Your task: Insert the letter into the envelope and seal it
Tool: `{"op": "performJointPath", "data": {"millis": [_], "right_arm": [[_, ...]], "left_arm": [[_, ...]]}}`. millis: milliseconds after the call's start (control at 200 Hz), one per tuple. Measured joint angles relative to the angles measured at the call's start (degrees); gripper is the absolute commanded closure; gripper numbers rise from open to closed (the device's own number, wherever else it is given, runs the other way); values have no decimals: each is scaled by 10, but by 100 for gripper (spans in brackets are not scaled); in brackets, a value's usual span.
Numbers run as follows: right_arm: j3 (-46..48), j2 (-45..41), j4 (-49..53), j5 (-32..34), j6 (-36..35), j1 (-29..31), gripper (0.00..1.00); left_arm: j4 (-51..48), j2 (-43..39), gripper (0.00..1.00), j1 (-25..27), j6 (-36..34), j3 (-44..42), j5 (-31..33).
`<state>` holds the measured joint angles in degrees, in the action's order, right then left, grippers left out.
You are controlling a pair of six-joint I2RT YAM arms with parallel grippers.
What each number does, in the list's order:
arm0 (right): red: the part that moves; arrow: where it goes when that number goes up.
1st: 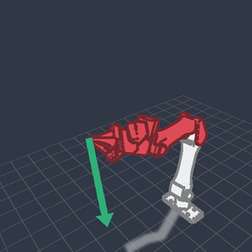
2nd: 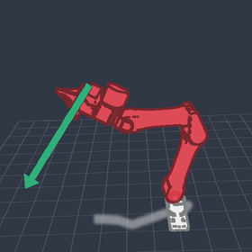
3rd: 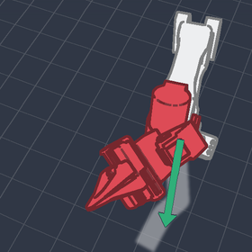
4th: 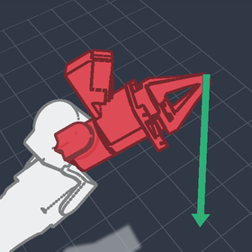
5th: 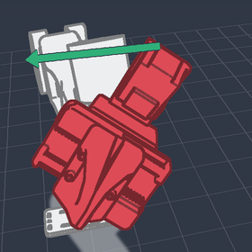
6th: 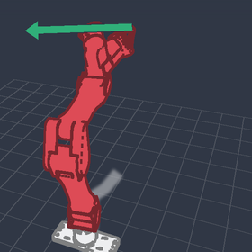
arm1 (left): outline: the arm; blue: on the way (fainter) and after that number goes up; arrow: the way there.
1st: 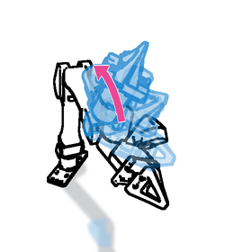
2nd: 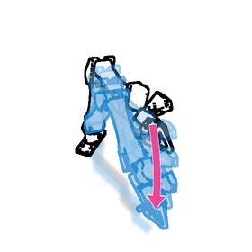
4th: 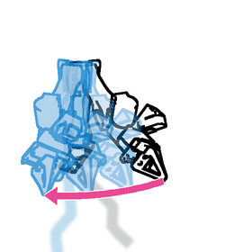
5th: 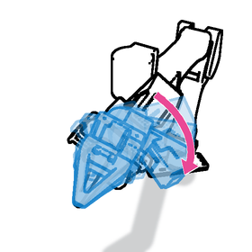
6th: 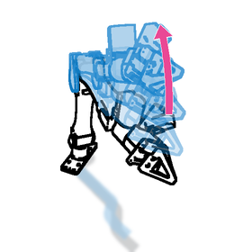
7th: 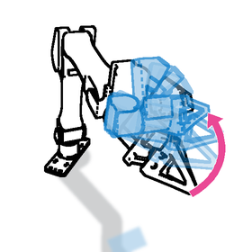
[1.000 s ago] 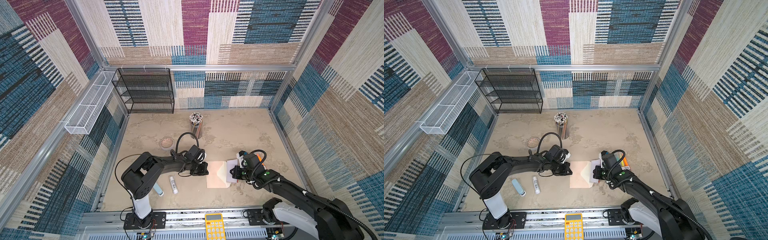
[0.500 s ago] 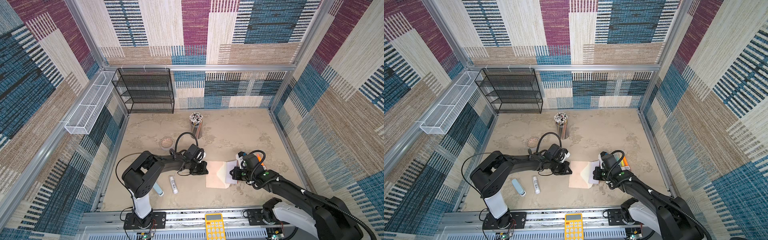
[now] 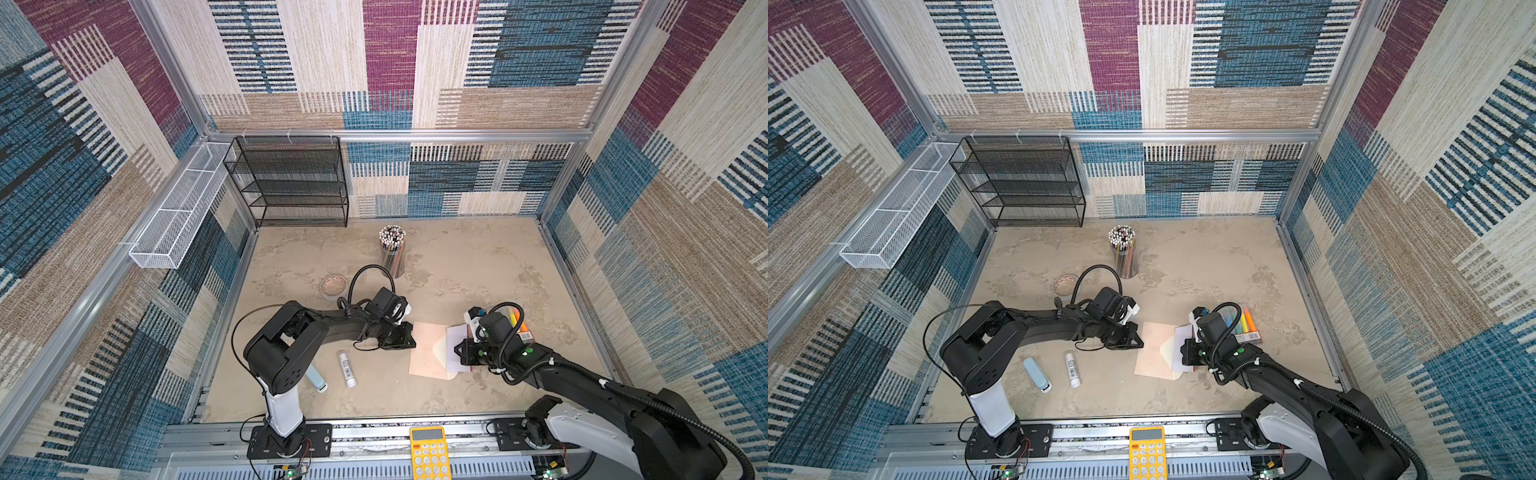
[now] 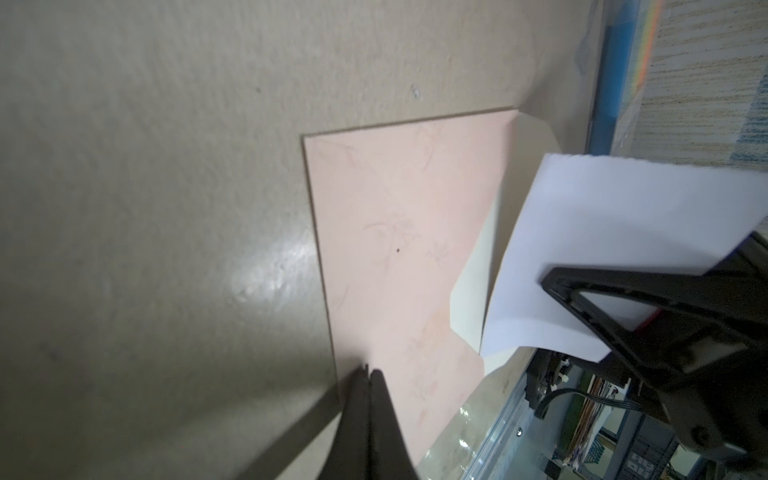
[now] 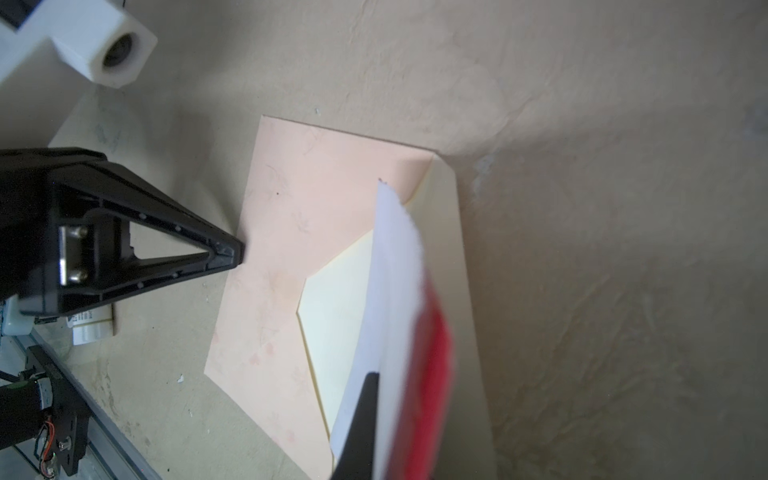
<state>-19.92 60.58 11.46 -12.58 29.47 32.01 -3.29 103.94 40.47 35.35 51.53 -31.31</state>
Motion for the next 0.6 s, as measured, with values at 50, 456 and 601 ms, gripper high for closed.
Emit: {"op": "performJointPath", "data": {"millis": [50,456,601], "right_arm": [[0,6,0,4,-2,3,100],[-26,-5,21,27,-8,5,100],[-30,5,33,38,-8,16,100]], "left_arm": [[0,0,96,-1,0,0,-1],[3,7,96,-4,-2,0,-19],[8,10,96,-4,-2,1,-23]]}}
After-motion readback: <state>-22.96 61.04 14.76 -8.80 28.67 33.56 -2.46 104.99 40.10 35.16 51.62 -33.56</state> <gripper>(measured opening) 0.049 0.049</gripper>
